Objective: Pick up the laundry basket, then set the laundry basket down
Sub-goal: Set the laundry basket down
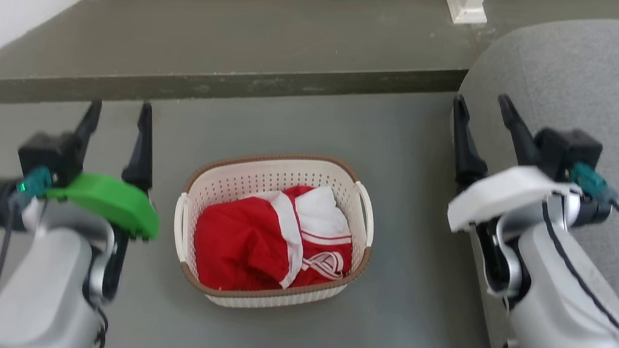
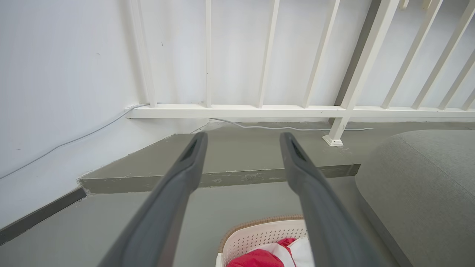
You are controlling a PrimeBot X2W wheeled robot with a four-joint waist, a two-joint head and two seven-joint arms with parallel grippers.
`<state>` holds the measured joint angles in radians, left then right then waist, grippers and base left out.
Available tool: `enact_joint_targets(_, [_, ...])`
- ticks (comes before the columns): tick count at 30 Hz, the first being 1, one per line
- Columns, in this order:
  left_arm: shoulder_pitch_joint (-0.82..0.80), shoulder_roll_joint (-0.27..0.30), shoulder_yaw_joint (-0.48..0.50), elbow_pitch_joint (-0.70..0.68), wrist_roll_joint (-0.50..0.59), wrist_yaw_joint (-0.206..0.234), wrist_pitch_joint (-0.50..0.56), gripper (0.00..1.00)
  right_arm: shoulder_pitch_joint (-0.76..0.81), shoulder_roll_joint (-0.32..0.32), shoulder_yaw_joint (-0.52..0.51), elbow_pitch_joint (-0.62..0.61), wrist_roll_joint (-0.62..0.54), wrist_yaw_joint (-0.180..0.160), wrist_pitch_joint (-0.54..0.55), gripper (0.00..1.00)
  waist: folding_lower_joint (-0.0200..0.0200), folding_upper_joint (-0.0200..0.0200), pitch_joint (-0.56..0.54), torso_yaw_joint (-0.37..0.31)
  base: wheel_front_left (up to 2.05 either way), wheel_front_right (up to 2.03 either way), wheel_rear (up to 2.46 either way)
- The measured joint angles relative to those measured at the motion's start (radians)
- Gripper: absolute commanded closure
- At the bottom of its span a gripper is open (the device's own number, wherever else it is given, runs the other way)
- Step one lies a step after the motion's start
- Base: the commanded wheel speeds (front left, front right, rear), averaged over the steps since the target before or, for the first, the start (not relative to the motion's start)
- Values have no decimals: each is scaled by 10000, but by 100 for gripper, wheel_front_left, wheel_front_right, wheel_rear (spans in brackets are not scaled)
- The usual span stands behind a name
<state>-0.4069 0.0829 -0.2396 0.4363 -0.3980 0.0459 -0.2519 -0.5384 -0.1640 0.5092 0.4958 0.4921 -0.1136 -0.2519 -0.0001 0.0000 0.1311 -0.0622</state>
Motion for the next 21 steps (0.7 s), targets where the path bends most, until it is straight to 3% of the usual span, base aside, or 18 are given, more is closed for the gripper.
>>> enact_joint_targets(21, [3373, -36, -104, -1906, 717, 353, 2, 0, 3299, -313, -708, -1348, -825, -102, 0, 0, 0, 0, -1046, 189, 0, 0, 0])
